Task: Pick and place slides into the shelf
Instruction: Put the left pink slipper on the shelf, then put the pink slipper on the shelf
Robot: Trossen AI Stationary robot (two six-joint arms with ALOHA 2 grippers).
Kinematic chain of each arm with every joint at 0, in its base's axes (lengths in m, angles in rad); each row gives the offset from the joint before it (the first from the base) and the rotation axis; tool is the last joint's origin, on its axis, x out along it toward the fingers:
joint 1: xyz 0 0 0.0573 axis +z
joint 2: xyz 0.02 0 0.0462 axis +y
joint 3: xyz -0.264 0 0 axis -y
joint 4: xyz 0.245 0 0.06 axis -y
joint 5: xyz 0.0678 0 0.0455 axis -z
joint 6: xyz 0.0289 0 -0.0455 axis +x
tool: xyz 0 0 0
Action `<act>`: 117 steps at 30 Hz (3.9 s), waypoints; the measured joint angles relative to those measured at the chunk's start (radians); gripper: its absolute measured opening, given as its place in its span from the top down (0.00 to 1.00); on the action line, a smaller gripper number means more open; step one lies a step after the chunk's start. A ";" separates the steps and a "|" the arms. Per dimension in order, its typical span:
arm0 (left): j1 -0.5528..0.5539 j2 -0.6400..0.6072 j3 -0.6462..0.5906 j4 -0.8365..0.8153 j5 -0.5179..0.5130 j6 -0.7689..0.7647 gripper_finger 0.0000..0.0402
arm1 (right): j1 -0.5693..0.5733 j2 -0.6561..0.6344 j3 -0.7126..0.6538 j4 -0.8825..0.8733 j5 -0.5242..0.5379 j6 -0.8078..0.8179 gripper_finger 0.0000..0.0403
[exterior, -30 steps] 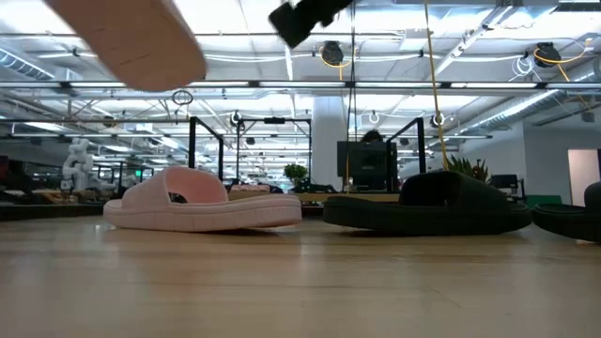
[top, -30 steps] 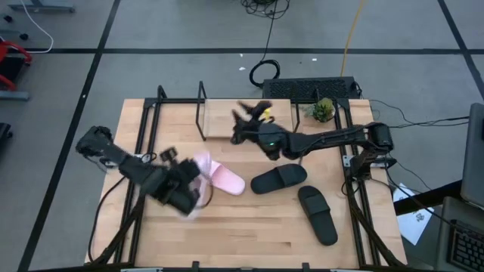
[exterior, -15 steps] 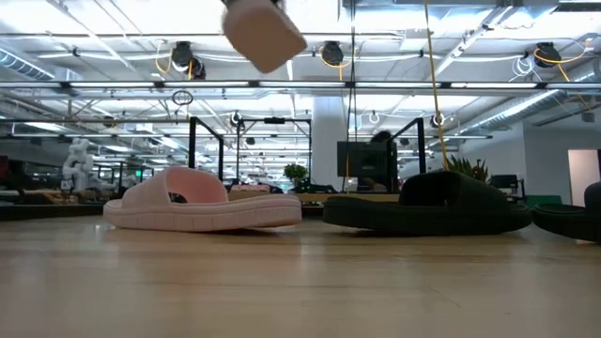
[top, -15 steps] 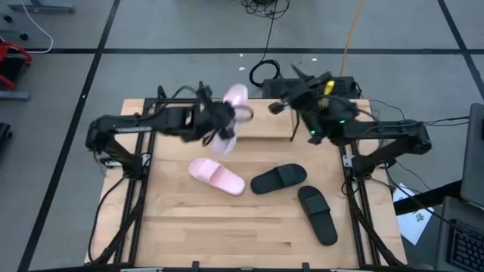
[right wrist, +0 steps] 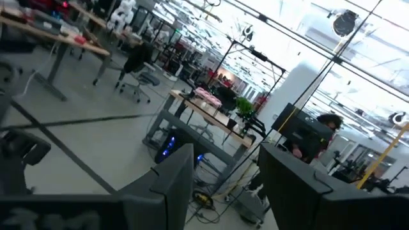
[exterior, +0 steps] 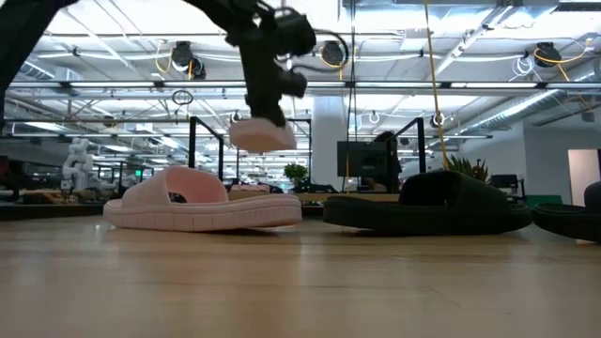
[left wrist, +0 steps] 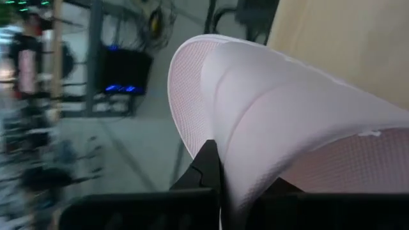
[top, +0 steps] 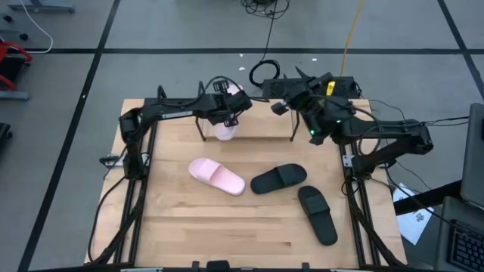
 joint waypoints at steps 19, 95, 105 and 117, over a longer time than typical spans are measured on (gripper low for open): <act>0.080 0.039 0.000 -0.172 0.040 -0.120 1.00 | -0.024 0.046 0.000 -0.028 0.000 0.011 0.58; 0.103 0.038 -0.254 0.095 0.068 -0.051 0.47 | -0.023 0.046 0.000 -0.029 -0.001 0.064 0.58; 0.087 0.012 -0.238 0.055 0.061 -0.088 0.43 | -0.023 0.046 0.000 -0.029 -0.001 0.064 0.58; 0.041 -0.100 -0.240 -0.025 0.094 -0.190 0.43 | -0.023 0.046 0.000 -0.029 -0.002 0.065 0.58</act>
